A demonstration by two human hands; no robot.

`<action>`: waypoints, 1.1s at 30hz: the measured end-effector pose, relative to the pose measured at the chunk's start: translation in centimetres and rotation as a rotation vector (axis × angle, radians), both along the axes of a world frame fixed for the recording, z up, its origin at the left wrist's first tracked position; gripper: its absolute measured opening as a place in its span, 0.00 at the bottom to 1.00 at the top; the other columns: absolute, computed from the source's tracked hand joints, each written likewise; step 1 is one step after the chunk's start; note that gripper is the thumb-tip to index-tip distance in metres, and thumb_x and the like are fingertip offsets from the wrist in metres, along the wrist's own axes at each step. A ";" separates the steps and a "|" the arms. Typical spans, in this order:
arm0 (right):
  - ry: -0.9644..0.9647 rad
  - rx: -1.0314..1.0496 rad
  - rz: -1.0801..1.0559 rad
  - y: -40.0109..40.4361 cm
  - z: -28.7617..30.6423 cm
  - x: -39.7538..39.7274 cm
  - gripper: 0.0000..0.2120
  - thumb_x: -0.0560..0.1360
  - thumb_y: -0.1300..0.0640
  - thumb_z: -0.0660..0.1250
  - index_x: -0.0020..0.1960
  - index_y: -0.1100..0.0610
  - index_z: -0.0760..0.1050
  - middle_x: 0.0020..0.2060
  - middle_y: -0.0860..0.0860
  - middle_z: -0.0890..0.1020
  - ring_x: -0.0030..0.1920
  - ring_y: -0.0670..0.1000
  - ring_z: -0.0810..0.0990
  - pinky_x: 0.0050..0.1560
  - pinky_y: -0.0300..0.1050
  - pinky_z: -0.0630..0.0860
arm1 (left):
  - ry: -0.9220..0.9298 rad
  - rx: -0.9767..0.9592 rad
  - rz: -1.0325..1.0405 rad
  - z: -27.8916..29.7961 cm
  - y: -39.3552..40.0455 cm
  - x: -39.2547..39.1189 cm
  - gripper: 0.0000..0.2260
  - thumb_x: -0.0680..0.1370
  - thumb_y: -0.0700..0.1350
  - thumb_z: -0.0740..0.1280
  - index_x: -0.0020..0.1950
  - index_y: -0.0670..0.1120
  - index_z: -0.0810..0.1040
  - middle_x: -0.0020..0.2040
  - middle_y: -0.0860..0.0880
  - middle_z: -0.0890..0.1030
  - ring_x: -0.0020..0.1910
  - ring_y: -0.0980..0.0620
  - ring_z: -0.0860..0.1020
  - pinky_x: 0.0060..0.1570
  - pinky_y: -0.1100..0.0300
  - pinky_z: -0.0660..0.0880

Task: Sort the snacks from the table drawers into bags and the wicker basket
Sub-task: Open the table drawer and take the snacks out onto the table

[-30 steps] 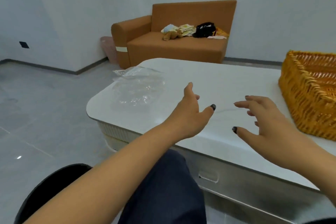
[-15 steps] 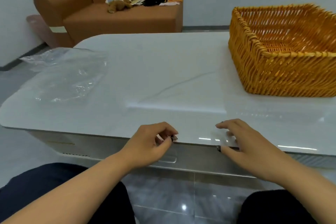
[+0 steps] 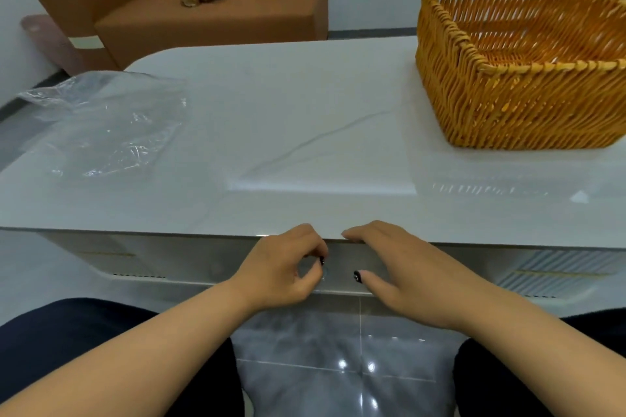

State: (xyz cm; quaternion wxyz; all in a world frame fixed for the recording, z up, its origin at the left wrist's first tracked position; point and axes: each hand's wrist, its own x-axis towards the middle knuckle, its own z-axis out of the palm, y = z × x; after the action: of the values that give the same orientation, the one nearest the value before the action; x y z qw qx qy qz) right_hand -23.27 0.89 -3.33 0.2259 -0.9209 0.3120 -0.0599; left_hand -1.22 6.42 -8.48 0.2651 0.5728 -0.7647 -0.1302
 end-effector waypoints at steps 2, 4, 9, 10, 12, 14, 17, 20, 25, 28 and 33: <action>0.011 -0.016 -0.021 0.3 0.0 -0.7 0.24 0.80 0.47 0.58 0.74 0.44 0.56 0.69 0.38 0.64 0.69 0.39 0.62 0.67 0.38 0.64 | -0.119 0.043 -0.022 -1.0 0.4 -0.1 0.12 0.73 0.48 0.63 0.53 0.49 0.79 0.47 0.56 0.80 0.41 0.56 0.79 0.36 0.61 0.75; 0.024 -0.061 -0.054 0.7 -0.3 -1.7 0.25 0.80 0.48 0.58 0.74 0.44 0.55 0.68 0.39 0.64 0.68 0.40 0.62 0.66 0.38 0.65 | -0.215 0.133 0.025 -2.2 0.5 -0.1 0.15 0.76 0.48 0.62 0.62 0.50 0.76 0.56 0.54 0.81 0.50 0.52 0.80 0.43 0.60 0.73; 0.008 -0.127 -0.090 1.8 -1.4 -2.7 0.26 0.79 0.50 0.60 0.75 0.46 0.57 0.68 0.42 0.65 0.68 0.43 0.63 0.66 0.36 0.63 | -0.326 0.429 0.096 -4.6 0.9 -1.2 0.25 0.79 0.47 0.61 0.76 0.51 0.59 0.69 0.48 0.73 0.63 0.44 0.75 0.55 0.54 0.73; 0.015 -0.153 -0.083 1.9 -1.7 -2.7 0.26 0.79 0.51 0.61 0.75 0.47 0.58 0.68 0.43 0.65 0.68 0.44 0.64 0.66 0.36 0.63 | -0.353 0.489 0.088 -4.9 1.1 -1.6 0.28 0.79 0.47 0.61 0.77 0.49 0.55 0.70 0.45 0.71 0.64 0.42 0.74 0.56 0.53 0.73; 0.021 -0.196 -0.073 2.0 -2.4 -2.7 0.27 0.77 0.53 0.64 0.74 0.49 0.61 0.67 0.46 0.67 0.68 0.48 0.65 0.66 0.41 0.66 | -0.431 0.568 0.060 -5.0 1.3 -2.1 0.34 0.78 0.48 0.63 0.79 0.45 0.49 0.72 0.42 0.67 0.66 0.40 0.71 0.60 0.50 0.72; 0.016 -0.221 -0.071 2.1 -3.0 -2.9 0.28 0.75 0.56 0.66 0.73 0.50 0.64 0.67 0.50 0.69 0.68 0.51 0.68 0.65 0.47 0.69 | -0.430 0.585 0.049 -4.6 0.9 -2.0 0.35 0.78 0.47 0.64 0.78 0.44 0.47 0.71 0.40 0.68 0.65 0.40 0.72 0.59 0.48 0.73; 0.016 -0.229 -0.083 2.1 -3.7 -3.6 0.29 0.73 0.59 0.68 0.72 0.48 0.66 0.67 0.53 0.70 0.68 0.55 0.69 0.63 0.51 0.72 | -0.410 0.588 0.012 -4.0 0.9 -1.9 0.33 0.78 0.48 0.65 0.75 0.44 0.49 0.66 0.40 0.73 0.60 0.40 0.75 0.55 0.48 0.75; 0.008 -0.248 -0.081 2.1 -3.8 -3.9 0.31 0.72 0.59 0.70 0.73 0.48 0.66 0.66 0.54 0.71 0.66 0.55 0.71 0.61 0.50 0.72 | -0.515 0.590 -0.021 -3.3 2.2 -2.8 0.29 0.79 0.48 0.62 0.75 0.44 0.51 0.62 0.42 0.76 0.55 0.42 0.77 0.47 0.52 0.74; 0.067 -0.254 -0.090 2.0 -3.6 -4.0 0.31 0.74 0.56 0.69 0.74 0.46 0.63 0.66 0.51 0.70 0.66 0.53 0.69 0.61 0.48 0.72 | -0.425 0.155 -0.004 0.7 3.6 -3.4 0.14 0.81 0.49 0.59 0.65 0.49 0.70 0.54 0.52 0.80 0.50 0.50 0.78 0.43 0.55 0.74; 0.075 -0.235 -0.152 1.9 -3.4 -4.0 0.28 0.74 0.54 0.69 0.72 0.47 0.65 0.57 0.49 0.71 0.52 0.52 0.75 0.45 0.44 0.77 | -0.294 -0.060 0.055 1.9 3.8 -2.1 0.14 0.77 0.48 0.65 0.62 0.48 0.75 0.54 0.51 0.80 0.51 0.50 0.78 0.44 0.52 0.78; 0.227 -0.223 -0.192 1.7 -2.7 -4.2 0.18 0.79 0.47 0.61 0.68 0.44 0.68 0.52 0.46 0.69 0.51 0.48 0.71 0.42 0.40 0.70 | -0.499 0.264 0.113 2.0 3.3 -0.6 0.15 0.83 0.54 0.55 0.69 0.53 0.67 0.61 0.52 0.74 0.58 0.50 0.73 0.53 0.55 0.72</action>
State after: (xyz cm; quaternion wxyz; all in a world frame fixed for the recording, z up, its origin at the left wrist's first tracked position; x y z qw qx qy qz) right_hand -27.42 2.55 -6.03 0.0792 -0.9070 0.4134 -0.0111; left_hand -1.84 9.69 -6.51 -0.0011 0.6585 -0.7495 -0.0686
